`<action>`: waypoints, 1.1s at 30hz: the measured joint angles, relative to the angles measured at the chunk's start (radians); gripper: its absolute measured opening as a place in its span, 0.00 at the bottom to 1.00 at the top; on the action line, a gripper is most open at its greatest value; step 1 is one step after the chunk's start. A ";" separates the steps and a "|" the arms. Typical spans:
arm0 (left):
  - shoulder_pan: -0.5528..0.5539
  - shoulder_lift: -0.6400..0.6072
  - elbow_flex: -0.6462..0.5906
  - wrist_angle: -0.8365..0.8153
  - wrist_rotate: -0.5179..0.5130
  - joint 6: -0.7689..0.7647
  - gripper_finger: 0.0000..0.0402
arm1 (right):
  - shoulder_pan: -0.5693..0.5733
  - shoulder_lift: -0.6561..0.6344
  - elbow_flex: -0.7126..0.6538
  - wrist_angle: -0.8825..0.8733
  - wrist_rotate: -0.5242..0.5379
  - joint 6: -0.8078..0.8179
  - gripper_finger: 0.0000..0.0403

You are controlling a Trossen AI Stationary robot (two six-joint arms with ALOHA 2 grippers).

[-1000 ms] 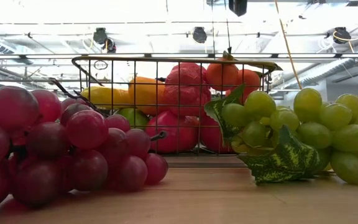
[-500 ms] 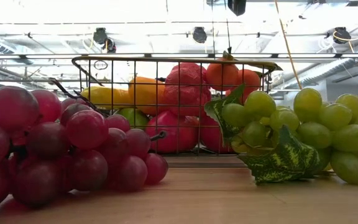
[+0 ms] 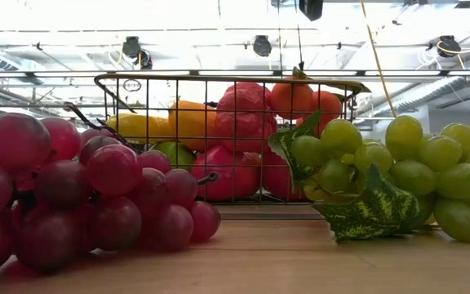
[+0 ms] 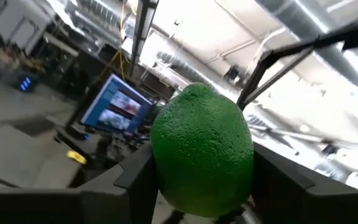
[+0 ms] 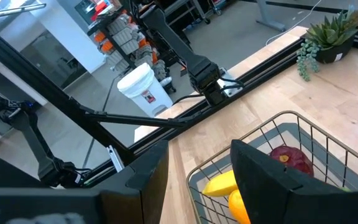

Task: Build produce basket
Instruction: Put the top left lime into the gold wire basket

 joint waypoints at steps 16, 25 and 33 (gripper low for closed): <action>-0.006 0.010 0.000 0.002 0.003 -0.152 0.53 | 0.000 0.000 0.000 0.000 0.001 0.016 0.41; -0.071 0.148 0.000 0.001 0.012 -0.117 0.53 | -0.026 -0.056 0.001 -0.041 -0.003 0.073 0.41; -0.110 0.312 0.002 -0.150 0.017 0.077 0.53 | -0.096 -0.209 0.001 -0.268 0.002 0.017 0.41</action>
